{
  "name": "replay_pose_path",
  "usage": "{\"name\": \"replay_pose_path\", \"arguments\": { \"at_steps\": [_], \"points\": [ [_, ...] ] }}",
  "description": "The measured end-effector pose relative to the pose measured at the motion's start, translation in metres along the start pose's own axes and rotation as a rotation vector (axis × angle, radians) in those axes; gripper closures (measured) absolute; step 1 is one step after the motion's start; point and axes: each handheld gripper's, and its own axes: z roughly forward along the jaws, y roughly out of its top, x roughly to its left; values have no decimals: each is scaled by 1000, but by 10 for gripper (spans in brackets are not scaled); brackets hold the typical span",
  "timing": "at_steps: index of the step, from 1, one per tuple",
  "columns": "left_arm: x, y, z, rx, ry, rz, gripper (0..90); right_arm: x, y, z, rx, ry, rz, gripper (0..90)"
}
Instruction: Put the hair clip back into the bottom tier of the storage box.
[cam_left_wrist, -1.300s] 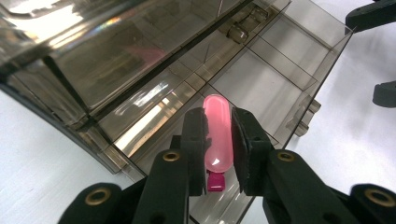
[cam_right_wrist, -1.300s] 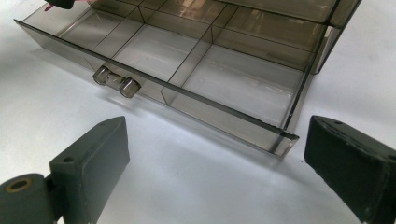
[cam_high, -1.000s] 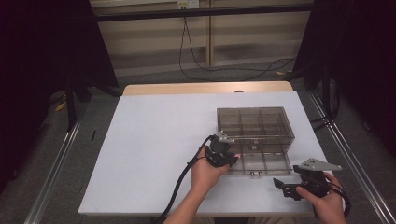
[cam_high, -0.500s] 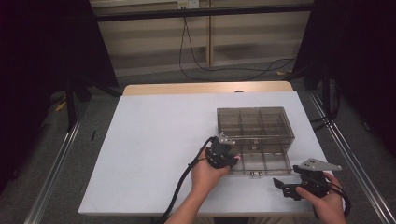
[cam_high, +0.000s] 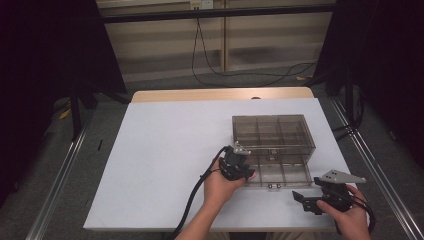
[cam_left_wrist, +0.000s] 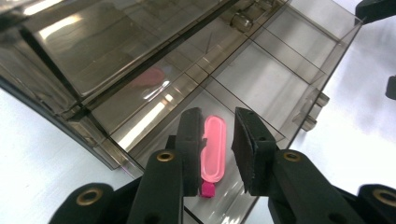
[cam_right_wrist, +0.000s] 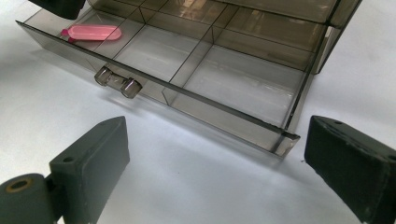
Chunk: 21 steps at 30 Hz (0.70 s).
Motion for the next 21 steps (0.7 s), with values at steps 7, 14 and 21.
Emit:
{"name": "replay_pose_path", "arguments": {
  "at_steps": [7,14,21],
  "points": [
    [1,-1,-6,-19,2,7,677,2,0,0,-1,4,-5,66],
    [2,-2,-13,-35,-7,-2,631,3,0,0,0,-2,-5,67],
    [4,-3,-20,-51,17,8,534,4,0,-1,-2,-12,-7,66]
  ]
}}
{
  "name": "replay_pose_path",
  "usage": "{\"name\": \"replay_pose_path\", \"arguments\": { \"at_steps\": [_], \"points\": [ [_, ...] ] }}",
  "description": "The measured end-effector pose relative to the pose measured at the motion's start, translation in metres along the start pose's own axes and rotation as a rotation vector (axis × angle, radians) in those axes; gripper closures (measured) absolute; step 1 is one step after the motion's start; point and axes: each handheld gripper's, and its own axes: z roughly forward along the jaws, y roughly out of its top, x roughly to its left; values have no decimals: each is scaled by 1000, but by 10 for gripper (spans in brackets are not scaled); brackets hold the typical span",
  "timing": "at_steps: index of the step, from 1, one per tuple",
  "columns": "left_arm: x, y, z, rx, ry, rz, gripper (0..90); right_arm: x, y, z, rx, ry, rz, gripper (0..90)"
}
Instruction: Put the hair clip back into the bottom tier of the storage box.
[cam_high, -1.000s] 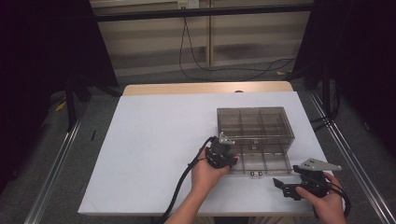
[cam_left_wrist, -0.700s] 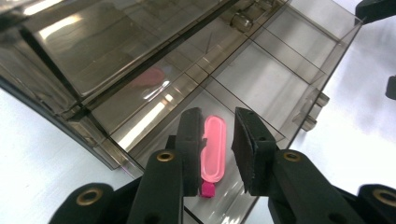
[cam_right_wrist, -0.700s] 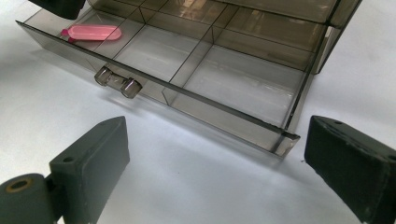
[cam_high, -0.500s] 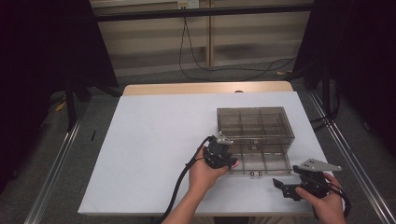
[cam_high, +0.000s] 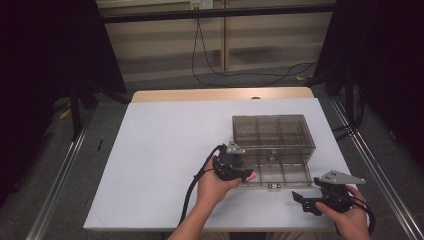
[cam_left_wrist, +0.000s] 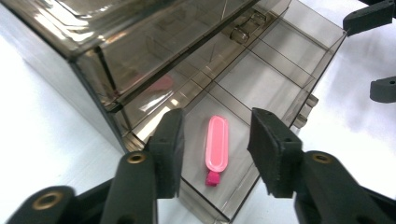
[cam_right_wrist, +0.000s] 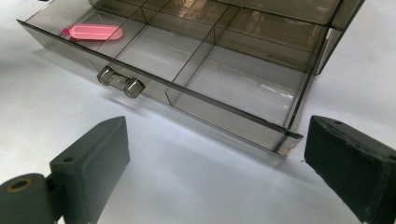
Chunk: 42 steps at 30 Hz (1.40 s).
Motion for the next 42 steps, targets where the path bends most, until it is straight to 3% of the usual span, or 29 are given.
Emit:
{"name": "replay_pose_path", "arguments": {
  "at_steps": [12,23,34,42],
  "points": [
    [3,-1,-7,-27,14,-1,367,1,0,-1,0,-3,10,130],
    [5,-4,-12,-44,21,2,323,-1,0,-5,-24,-33,16,240],
    [10,-10,-17,-36,34,12,315,-2,-1,-13,-55,-86,49,450],
    [12,-14,-17,-27,38,15,297,1,-3,-15,-57,-65,44,611]
  ]
}}
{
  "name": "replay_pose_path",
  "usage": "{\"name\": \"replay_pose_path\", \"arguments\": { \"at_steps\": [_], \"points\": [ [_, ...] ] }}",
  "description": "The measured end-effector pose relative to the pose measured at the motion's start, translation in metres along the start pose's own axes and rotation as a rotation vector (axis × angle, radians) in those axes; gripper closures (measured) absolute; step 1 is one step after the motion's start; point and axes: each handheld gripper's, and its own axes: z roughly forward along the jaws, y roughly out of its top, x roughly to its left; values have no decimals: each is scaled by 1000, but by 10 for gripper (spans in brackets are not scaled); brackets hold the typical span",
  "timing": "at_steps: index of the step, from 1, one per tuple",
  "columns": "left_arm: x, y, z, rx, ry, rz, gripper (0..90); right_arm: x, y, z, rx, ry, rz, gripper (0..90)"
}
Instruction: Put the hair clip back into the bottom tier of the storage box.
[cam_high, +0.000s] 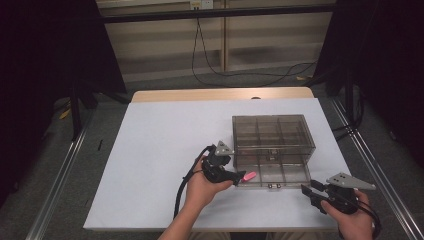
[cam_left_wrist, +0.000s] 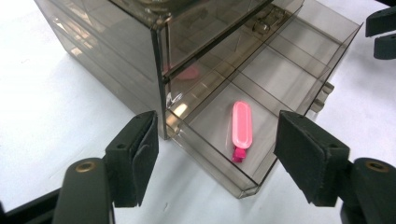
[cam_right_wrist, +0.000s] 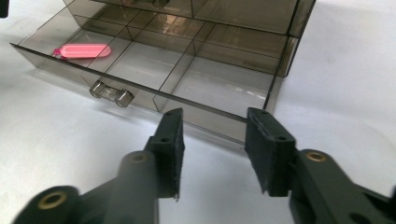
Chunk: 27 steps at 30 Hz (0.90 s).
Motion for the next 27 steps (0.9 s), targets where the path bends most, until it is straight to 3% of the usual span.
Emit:
{"name": "replay_pose_path", "arguments": {
  "at_steps": [9,27],
  "points": [
    [3,-5,-1,2,-5,-1,228,2,-2,0,7,22,-1,769],
    [14,-22,-7,-1,-16,-25,126,8,-2,6,30,26,-37,872]
  ]
}}
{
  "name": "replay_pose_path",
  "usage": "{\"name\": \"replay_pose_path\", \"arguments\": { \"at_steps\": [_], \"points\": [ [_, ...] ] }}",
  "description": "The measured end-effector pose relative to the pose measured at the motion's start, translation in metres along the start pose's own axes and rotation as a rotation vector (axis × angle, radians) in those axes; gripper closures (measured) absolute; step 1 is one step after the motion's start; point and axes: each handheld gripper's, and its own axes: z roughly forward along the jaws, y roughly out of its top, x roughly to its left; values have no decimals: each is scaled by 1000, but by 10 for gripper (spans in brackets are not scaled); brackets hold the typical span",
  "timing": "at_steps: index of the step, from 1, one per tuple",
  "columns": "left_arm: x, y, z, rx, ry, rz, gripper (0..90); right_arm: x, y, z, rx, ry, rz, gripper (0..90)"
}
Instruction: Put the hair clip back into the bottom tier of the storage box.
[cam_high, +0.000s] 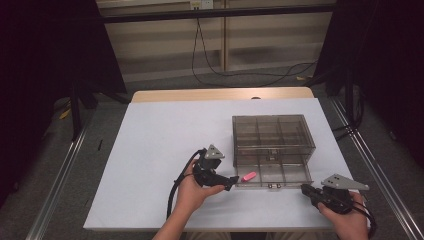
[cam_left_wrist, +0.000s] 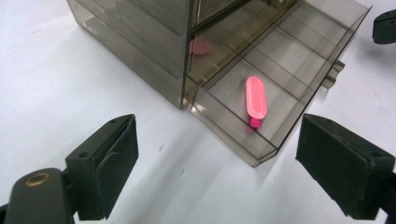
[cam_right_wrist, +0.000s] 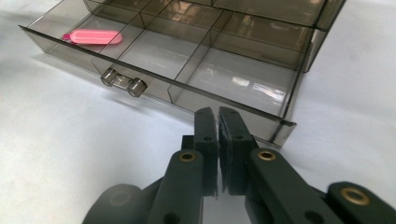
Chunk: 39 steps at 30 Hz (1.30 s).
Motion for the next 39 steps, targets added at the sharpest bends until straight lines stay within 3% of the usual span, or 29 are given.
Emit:
{"name": "replay_pose_path", "arguments": {
  "at_steps": [6,25,39],
  "points": [
    [1,-5,0,15,1,4,118,2,0,1,2,-2,-6,873],
    [7,-9,-3,-5,5,-23,111,7,3,13,21,17,-35,879],
    [12,-11,-4,5,-2,-14,106,11,5,20,37,24,-42,883]
  ]
}}
